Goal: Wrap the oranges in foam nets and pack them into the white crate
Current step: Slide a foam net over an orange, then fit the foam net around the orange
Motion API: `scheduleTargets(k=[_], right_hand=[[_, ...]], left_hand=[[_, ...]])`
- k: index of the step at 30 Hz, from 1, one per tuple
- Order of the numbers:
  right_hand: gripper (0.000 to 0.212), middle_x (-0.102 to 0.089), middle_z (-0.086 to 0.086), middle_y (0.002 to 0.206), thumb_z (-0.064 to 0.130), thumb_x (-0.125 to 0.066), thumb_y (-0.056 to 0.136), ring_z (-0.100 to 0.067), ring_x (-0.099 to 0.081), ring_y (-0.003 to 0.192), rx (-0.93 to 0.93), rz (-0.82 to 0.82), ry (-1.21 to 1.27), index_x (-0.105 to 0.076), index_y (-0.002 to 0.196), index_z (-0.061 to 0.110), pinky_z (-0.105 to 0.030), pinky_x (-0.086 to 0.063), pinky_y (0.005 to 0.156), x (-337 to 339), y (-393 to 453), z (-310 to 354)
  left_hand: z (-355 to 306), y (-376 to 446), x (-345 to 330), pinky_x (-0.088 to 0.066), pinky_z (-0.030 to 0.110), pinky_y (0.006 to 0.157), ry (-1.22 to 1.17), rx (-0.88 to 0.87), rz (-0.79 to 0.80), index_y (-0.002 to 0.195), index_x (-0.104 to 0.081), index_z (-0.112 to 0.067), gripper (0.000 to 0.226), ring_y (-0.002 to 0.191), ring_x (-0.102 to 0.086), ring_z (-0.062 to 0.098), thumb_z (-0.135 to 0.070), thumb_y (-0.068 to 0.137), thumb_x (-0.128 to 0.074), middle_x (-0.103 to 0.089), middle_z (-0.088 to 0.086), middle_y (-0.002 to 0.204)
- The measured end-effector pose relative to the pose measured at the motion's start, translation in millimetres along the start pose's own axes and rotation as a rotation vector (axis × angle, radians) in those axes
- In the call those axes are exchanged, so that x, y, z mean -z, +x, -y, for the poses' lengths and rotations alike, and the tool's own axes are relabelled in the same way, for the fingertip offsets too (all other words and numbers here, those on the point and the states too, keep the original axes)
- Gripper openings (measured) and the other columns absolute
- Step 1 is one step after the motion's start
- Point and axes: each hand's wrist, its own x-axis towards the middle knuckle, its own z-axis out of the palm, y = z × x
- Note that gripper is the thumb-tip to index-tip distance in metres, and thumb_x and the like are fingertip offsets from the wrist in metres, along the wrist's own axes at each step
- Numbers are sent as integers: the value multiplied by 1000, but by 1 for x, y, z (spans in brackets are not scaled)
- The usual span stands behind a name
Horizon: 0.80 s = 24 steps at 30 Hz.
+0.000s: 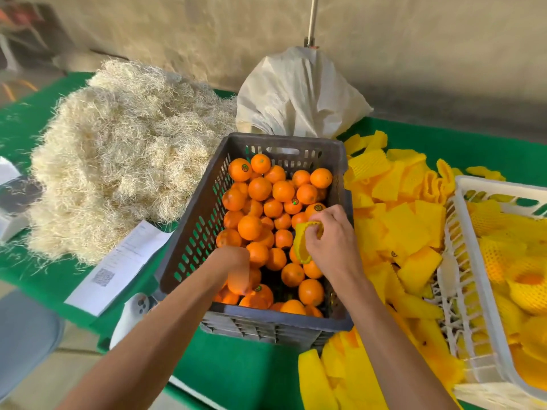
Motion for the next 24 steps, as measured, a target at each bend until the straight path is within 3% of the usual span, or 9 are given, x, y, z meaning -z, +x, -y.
scheduleTargets(k=[3,6,8,11,13,15,20,22,24], right_hand=[[21,-53,-3,113,24,-57,95,-20,-58,92,1,14,-35,-66,107,9,-34,-53,73,-2,-1,1],[20,-59,-5,108,26,-52,97,-24,-60,87,13,-7,-76,-60,108,11,-35,-47,62,-1,-4,3],[15,-63,-6,94,23,-50,99,-26,-62,78,4,-46,-45,-54,109,14,-30,-38,54,0,-6,4],[14,-58,-1,79,15,-51,100,-23,-62,69,-24,-66,7,-50,114,17,-18,-27,47,5,-7,6],[27,-64,-3,99,7,-56,97,-22,-64,91,-46,-21,64,-54,121,17,-21,-44,60,9,-7,5],[35,-60,-2,122,1,-60,92,-20,-59,111,-49,48,73,-60,124,17,-27,-50,82,12,-7,3],[27,-54,0,121,7,-67,88,-19,-58,110,-115,92,69,-66,114,17,-29,-49,87,13,-7,9],[26,-54,0,118,10,-69,88,-19,-58,108,-151,51,72,-64,113,18,-29,-49,85,13,-5,13],[26,-58,-2,115,8,-68,89,-22,-60,107,-157,6,42,-64,113,16,-28,-47,81,15,-2,15]], left_hand=[[-7,1,-6,-52,37,83,-41,41,-11,107,-67,-7,36,91,-63,28,-39,93,-74,-67,11,111],[-3,-6,0,-49,41,103,-101,19,32,150,-52,-10,73,134,-54,37,-43,90,-78,-50,13,154],[5,-13,9,-52,42,98,-238,-31,-60,152,-48,-16,78,132,-54,34,-39,86,-82,-51,10,151],[19,-24,11,-56,44,84,-518,-289,-332,131,-49,-30,64,107,-62,27,-23,79,-85,-57,1,129],[21,-32,4,-56,48,89,-816,-473,-466,125,-49,-39,63,112,-61,23,-15,77,-82,-54,-5,132],[14,-48,2,-57,45,89,-1047,-645,-521,135,-49,-45,76,116,-61,14,-9,76,-81,-55,-13,136],[-13,-75,0,-59,33,89,-1444,-801,-483,136,-62,-32,70,115,-68,22,-9,75,-89,-68,-1,131],[-26,-82,0,-59,33,93,-1642,-804,-440,135,-65,-19,66,121,-68,26,-22,75,-92,-71,6,131],[-38,-85,-1,-58,38,98,-1860,-818,-307,135,-64,-6,77,126,-65,32,-39,72,-94,-69,15,133]])
